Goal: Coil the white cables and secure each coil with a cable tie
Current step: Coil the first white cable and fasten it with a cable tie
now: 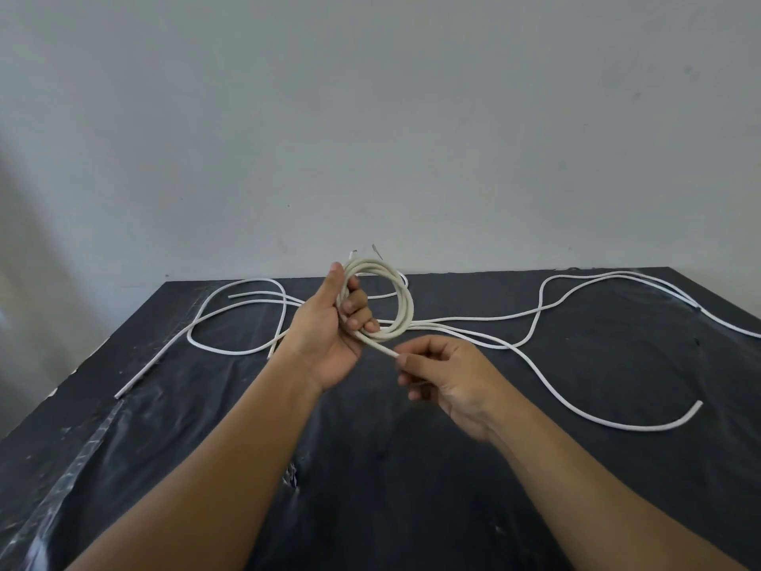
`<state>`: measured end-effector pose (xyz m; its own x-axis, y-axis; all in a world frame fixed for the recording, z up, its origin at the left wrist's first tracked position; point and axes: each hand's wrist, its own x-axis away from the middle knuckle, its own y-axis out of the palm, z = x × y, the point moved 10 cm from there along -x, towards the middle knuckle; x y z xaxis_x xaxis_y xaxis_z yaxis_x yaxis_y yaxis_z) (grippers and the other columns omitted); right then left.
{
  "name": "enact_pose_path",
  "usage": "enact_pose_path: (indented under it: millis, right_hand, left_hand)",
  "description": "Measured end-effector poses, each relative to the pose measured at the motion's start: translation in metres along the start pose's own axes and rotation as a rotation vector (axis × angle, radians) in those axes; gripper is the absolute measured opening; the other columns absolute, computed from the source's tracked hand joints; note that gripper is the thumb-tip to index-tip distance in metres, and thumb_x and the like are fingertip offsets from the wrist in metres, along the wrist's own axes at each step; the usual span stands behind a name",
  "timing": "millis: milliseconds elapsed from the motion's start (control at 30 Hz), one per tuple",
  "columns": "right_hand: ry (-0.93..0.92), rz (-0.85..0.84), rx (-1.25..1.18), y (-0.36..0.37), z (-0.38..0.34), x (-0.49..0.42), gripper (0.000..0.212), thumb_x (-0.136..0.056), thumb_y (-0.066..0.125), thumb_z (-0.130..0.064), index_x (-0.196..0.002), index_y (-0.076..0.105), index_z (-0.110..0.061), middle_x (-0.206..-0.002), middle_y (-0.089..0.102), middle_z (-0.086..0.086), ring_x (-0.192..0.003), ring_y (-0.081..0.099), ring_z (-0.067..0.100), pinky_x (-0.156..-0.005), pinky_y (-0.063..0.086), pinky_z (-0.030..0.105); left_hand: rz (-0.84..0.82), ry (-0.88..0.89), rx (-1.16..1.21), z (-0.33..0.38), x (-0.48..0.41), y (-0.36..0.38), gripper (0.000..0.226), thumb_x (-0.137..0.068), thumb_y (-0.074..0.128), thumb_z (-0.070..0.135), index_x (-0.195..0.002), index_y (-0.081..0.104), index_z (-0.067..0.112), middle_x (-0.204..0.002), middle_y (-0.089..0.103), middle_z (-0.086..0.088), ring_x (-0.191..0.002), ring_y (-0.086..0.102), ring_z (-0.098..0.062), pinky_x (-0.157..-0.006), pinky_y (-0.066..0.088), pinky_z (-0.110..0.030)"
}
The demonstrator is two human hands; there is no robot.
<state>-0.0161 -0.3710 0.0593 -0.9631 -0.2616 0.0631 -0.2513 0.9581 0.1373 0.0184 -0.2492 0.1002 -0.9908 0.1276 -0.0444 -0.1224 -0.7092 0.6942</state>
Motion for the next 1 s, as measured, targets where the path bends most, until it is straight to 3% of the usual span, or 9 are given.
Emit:
enact_pose_path:
  millis: [200, 367, 567, 700, 767, 833, 1000]
  right_hand:
    - [0.122, 0.124, -0.545, -0.030, 0.015, 0.000, 0.013, -0.085, 0.062, -0.002, -0.074, 0.062, -0.008, -0.059, 0.059, 0.001, -0.052, 0.059, 0.008, -0.049, 0.052, 0.017]
    - [0.119, 0.188, -0.749, -0.026, 0.017, -0.005, 0.003, -0.087, 0.063, -0.002, -0.086, 0.065, -0.003, -0.070, 0.062, 0.003, -0.054, 0.058, 0.007, -0.048, 0.050, 0.016]
    - [-0.019, 0.312, -0.602, -0.034, 0.003, -0.003, 0.013, -0.093, 0.058, -0.009, -0.101, 0.066, -0.002, -0.071, 0.062, 0.002, -0.056, 0.055, 0.006, -0.053, 0.049, 0.019]
    - [-0.126, 0.274, -0.435, -0.026, -0.014, 0.006, 0.018, -0.098, 0.051, -0.018, -0.095, 0.066, -0.011, -0.077, 0.057, 0.007, -0.069, 0.054, 0.016, -0.065, 0.046, 0.029]
    - [-0.135, 0.228, -0.381, -0.021, -0.017, 0.010, 0.016, -0.097, 0.052, -0.017, -0.107, 0.064, -0.016, -0.084, 0.063, 0.009, -0.076, 0.060, 0.020, -0.069, 0.048, 0.032]
    - [-0.152, 0.247, -0.309, -0.026, -0.018, 0.012, 0.027, -0.096, 0.054, -0.013, -0.122, 0.058, -0.022, -0.084, 0.070, 0.007, -0.079, 0.066, 0.018, -0.069, 0.051, 0.032]
    - [-0.194, 0.366, -0.186, -0.049, -0.023, 0.015, 0.036, -0.097, 0.052, -0.010, -0.131, 0.056, -0.021, -0.075, 0.067, 0.002, -0.066, 0.063, 0.011, -0.058, 0.051, 0.025]
  left_hand:
    - [0.050, 0.016, 0.100, -0.004, 0.003, -0.003, 0.039, -0.098, 0.039, 0.044, -0.073, 0.050, 0.016, -0.046, 0.026, 0.007, -0.037, 0.030, -0.007, -0.049, 0.045, -0.023]
    - [0.019, -0.007, 0.051, -0.021, 0.009, 0.009, 0.037, -0.096, 0.043, 0.045, -0.075, 0.050, 0.015, -0.046, 0.023, 0.008, -0.035, 0.024, -0.006, -0.041, 0.036, -0.021]
    - [0.050, 0.001, 0.036, -0.031, 0.011, 0.015, 0.040, -0.095, 0.043, 0.049, -0.073, 0.049, 0.015, -0.044, 0.022, 0.007, -0.034, 0.022, -0.007, -0.040, 0.035, -0.022]
    - [0.090, -0.003, 0.011, -0.037, 0.010, 0.017, 0.040, -0.096, 0.042, 0.047, -0.072, 0.048, 0.015, -0.046, 0.022, 0.006, -0.035, 0.023, -0.008, -0.042, 0.039, -0.023]
    - [0.112, -0.010, -0.019, -0.040, 0.011, 0.019, 0.040, -0.097, 0.040, 0.047, -0.073, 0.047, 0.015, -0.047, 0.022, 0.005, -0.037, 0.026, -0.009, -0.048, 0.042, -0.025]
    - [0.134, -0.016, -0.076, -0.042, 0.012, 0.020, 0.040, -0.098, 0.039, 0.046, -0.074, 0.047, 0.014, -0.048, 0.023, 0.003, -0.041, 0.032, -0.011, -0.058, 0.045, -0.029]
    - [0.141, 0.013, -0.279, -0.049, 0.014, 0.022, 0.039, -0.100, 0.038, 0.041, -0.075, 0.049, 0.013, -0.056, 0.047, -0.003, -0.065, 0.051, -0.021, -0.080, 0.047, -0.040]
